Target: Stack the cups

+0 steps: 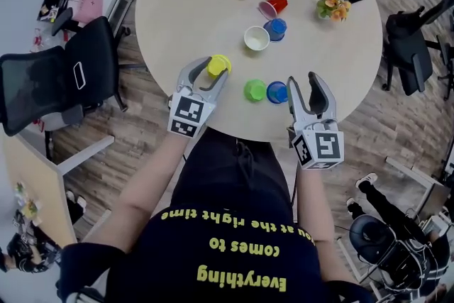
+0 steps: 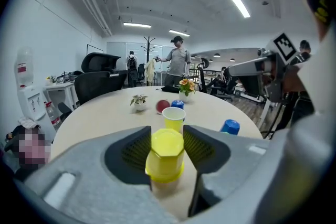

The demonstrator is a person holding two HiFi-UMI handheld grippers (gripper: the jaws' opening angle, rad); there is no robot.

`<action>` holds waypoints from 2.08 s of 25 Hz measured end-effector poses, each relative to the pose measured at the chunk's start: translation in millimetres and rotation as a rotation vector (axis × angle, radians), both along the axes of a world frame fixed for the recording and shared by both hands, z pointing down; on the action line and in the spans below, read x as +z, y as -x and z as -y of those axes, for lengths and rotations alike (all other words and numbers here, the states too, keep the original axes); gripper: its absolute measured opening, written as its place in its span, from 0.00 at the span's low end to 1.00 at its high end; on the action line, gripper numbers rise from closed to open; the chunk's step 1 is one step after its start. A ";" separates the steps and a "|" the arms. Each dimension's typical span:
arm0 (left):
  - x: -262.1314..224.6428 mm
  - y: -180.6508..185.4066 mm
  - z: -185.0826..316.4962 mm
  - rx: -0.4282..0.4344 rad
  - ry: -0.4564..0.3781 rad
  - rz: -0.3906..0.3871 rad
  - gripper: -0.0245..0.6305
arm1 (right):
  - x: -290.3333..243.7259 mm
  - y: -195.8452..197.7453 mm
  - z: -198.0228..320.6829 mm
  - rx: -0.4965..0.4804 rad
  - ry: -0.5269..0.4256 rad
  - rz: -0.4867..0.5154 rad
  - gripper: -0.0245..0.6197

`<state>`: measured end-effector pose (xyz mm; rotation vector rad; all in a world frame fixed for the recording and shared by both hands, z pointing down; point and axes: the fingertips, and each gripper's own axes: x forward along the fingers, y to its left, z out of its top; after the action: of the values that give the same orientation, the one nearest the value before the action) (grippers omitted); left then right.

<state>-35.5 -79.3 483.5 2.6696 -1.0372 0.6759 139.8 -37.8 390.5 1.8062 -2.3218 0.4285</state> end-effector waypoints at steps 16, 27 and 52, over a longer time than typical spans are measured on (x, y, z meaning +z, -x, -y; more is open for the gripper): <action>32.1 -19.7 -57.0 0.128 0.086 0.046 0.34 | 3.1 -2.3 -13.8 -0.010 0.007 0.004 0.36; 46.6 -32.3 -63.1 0.166 0.102 0.047 0.34 | 3.2 -9.9 -16.7 0.005 0.012 0.002 0.36; -12.4 -16.3 -27.7 0.044 0.033 -0.101 0.39 | -1.0 -26.1 38.0 -0.013 -0.027 0.011 0.36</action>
<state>-19.2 -51.6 471.1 2.6749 -0.9355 0.5546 165.9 -75.8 389.5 1.8036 -2.3562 0.4083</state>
